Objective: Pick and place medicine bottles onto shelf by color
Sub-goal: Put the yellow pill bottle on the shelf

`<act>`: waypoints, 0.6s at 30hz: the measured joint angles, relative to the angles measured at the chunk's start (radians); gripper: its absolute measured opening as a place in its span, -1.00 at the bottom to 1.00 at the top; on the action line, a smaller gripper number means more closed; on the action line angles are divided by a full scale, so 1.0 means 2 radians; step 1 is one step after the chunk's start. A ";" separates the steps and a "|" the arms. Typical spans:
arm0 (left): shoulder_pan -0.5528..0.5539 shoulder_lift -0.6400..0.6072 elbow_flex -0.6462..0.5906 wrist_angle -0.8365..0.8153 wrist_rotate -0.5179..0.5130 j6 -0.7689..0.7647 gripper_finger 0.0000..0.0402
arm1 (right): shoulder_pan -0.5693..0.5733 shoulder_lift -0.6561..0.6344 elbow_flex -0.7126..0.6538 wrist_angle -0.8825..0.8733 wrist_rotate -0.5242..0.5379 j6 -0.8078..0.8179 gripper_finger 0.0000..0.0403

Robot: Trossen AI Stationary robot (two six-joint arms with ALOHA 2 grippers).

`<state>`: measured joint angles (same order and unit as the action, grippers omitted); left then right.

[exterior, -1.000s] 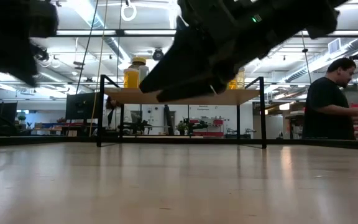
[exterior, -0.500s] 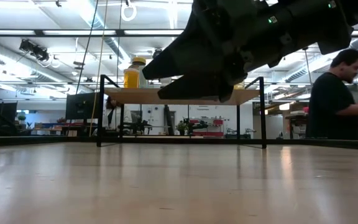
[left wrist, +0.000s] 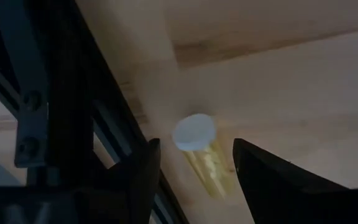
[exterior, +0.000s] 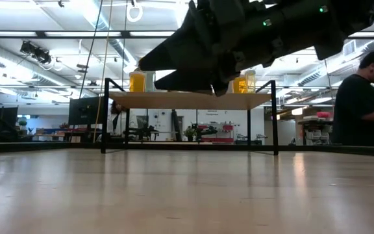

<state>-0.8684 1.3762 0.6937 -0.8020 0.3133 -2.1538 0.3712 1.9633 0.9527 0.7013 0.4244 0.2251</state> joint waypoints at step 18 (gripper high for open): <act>-0.008 0.069 0.000 0.057 0.013 -0.010 -0.06 | -0.038 0.000 0.000 0.053 -0.030 -0.058 0.47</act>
<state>-0.8845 1.5149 0.6933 -0.6876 0.3392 -2.1743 0.2958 1.9633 0.9535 0.8067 0.3645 0.1085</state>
